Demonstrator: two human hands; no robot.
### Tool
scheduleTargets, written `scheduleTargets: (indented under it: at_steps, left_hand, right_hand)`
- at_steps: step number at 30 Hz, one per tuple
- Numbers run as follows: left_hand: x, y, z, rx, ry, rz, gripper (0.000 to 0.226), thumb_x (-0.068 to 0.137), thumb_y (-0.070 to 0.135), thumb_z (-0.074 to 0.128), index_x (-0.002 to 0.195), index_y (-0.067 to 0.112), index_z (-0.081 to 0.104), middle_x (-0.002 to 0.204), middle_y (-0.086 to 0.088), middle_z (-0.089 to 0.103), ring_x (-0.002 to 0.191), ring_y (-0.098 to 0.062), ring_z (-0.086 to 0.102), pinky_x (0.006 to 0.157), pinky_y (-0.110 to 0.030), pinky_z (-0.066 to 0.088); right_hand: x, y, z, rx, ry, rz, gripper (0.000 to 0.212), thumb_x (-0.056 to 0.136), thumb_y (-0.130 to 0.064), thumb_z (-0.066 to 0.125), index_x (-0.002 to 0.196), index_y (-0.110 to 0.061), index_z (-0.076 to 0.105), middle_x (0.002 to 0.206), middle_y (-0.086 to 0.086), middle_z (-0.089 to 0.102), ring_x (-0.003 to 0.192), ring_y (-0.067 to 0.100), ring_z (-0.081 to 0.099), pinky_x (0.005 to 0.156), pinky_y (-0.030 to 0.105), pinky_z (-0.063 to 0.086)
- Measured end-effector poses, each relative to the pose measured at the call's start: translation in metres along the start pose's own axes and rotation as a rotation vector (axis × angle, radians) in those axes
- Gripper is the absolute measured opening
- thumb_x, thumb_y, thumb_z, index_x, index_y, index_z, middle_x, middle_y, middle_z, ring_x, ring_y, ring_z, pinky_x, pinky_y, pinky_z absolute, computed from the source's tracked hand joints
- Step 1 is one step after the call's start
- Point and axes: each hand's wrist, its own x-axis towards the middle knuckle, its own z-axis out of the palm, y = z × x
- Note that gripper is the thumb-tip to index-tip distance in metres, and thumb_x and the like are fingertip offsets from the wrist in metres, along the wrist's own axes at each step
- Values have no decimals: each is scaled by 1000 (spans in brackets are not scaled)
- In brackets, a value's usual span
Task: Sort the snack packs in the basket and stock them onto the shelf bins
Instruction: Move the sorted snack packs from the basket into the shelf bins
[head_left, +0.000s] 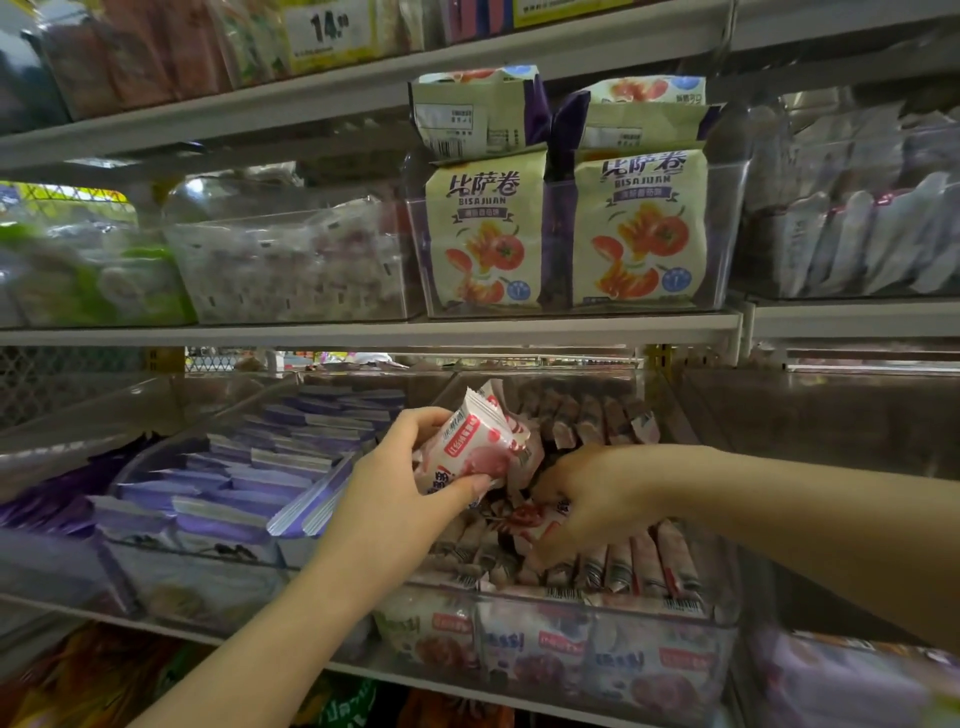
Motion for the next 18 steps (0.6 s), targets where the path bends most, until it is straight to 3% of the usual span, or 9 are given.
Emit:
scheduleTargets:
  at_steps: [3, 7, 9, 13, 18]
  left_hand:
    - [0, 1, -5, 4, 23, 17, 46, 75, 34, 79, 99, 53, 45, 101, 29, 58, 91, 22, 51, 62, 3, 39]
    - [1, 1, -10, 5, 21, 23, 45, 76, 33, 79, 99, 52, 45, 101, 29, 57, 92, 23, 50, 64, 3, 39]
    - [1, 0, -12, -1, 32, 31, 45, 75, 32, 79, 99, 51, 46, 99, 30, 57, 91, 23, 51, 64, 3, 39]
    - [2, -2, -14, -12, 48, 40, 45, 75, 31, 79, 98, 52, 47, 96, 32, 57, 91, 23, 52, 64, 2, 39]
    - [3, -4, -12, -32, 36, 28, 46, 76, 31, 79, 102, 51, 47, 100, 28, 60, 91, 18, 56, 64, 0, 42]
  right_hand:
    - [2, -6, 7, -39, 10, 40, 66, 73, -61, 66, 124, -21, 56, 118, 1, 62, 103, 21, 60, 87, 36, 54]
    - [3, -6, 7, 21, 100, 27, 35, 82, -40, 63, 112, -21, 64, 102, 4, 66, 87, 22, 64, 66, 29, 52]
    - [1, -3, -3, 55, 184, 4, 33, 86, -41, 60, 114, -26, 66, 104, 0, 67, 89, 22, 63, 70, 30, 55]
    - [1, 13, -26, -18, 257, 71, 23, 88, -34, 59, 99, -19, 72, 98, 5, 70, 87, 24, 65, 73, 35, 55]
    - [19, 15, -21, -107, 180, 53, 29, 91, -18, 54, 117, -21, 66, 120, 2, 63, 102, 23, 60, 87, 33, 53]
